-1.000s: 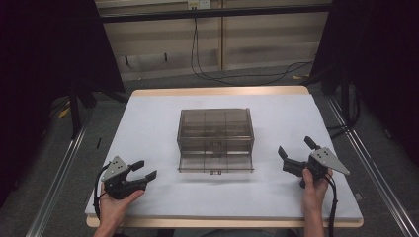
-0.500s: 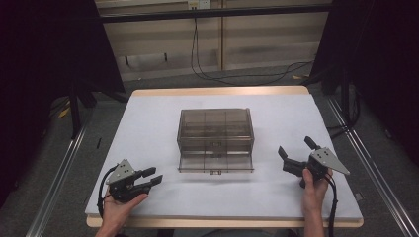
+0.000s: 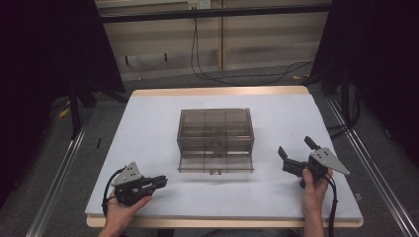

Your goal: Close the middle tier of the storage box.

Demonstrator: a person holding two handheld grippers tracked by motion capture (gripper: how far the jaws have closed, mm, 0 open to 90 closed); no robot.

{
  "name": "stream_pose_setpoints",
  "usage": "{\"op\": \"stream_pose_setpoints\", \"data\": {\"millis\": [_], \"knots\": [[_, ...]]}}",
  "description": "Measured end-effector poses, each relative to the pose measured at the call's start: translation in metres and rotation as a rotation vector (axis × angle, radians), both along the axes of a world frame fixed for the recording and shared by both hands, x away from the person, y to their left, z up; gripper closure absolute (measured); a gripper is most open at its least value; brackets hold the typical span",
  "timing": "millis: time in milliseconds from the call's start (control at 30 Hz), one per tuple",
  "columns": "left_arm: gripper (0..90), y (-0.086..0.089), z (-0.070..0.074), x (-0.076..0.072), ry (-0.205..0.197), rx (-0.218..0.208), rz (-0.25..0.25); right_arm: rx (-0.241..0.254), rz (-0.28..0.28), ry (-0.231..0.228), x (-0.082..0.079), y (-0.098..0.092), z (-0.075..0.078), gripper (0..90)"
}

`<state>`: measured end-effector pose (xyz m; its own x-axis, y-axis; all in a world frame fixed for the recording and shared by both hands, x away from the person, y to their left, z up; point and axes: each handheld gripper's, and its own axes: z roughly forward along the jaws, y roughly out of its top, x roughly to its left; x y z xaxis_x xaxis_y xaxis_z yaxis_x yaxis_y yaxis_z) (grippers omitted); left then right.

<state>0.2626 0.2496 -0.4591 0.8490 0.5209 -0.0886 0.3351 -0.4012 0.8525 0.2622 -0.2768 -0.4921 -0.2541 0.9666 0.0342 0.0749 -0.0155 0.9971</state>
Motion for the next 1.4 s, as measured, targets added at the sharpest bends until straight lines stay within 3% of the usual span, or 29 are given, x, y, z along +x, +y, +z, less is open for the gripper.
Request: {"op": "stream_pose_setpoints", "data": {"millis": [67,100,467,567,667,867,1067,1133,1400], "knots": [[90.0,-0.001,0.001,-0.001,-0.003,-0.005,0.002,0.004,-0.005,0.0,0.0,0.0,0.0,0.0],[90.0,-0.002,0.002,-0.001,0.0,-0.022,0.003,0.0,-0.002,0.001,0.0,0.0,0.0,0.0],[90.0,-0.017,0.002,-0.006,0.01,-0.007,-0.059,0.002,-0.002,0.001,0.0,0.0,0.0,0.0],[90.0,-0.019,0.003,-0.006,0.014,0.001,-0.046,0.004,-0.003,0.0,0.0,0.0,0.0,0.0],[90.0,-0.023,0.005,-0.004,0.016,-0.018,-0.065,0.001,-0.002,0.0,0.0,0.0,0.0,0.0],[90.0,-0.035,0.005,-0.006,0.012,0.002,-0.104,0.0,-0.001,0.0,0.0,0.0,0.0,0.0],[90.0,-0.038,0.006,-0.004,0.008,0.016,-0.112,0.0,-0.001,0.0,0.0,0.0,0.0,0.0],[90.0,-0.041,0.006,-0.004,0.016,0.002,-0.106,0.004,-0.001,0.001,0.0,0.0,0.0,0.0],[90.0,-0.049,0.01,-0.003,-0.001,0.014,-0.141,0.004,-0.003,0.001,0.0,0.0,0.0,0.0]]}}
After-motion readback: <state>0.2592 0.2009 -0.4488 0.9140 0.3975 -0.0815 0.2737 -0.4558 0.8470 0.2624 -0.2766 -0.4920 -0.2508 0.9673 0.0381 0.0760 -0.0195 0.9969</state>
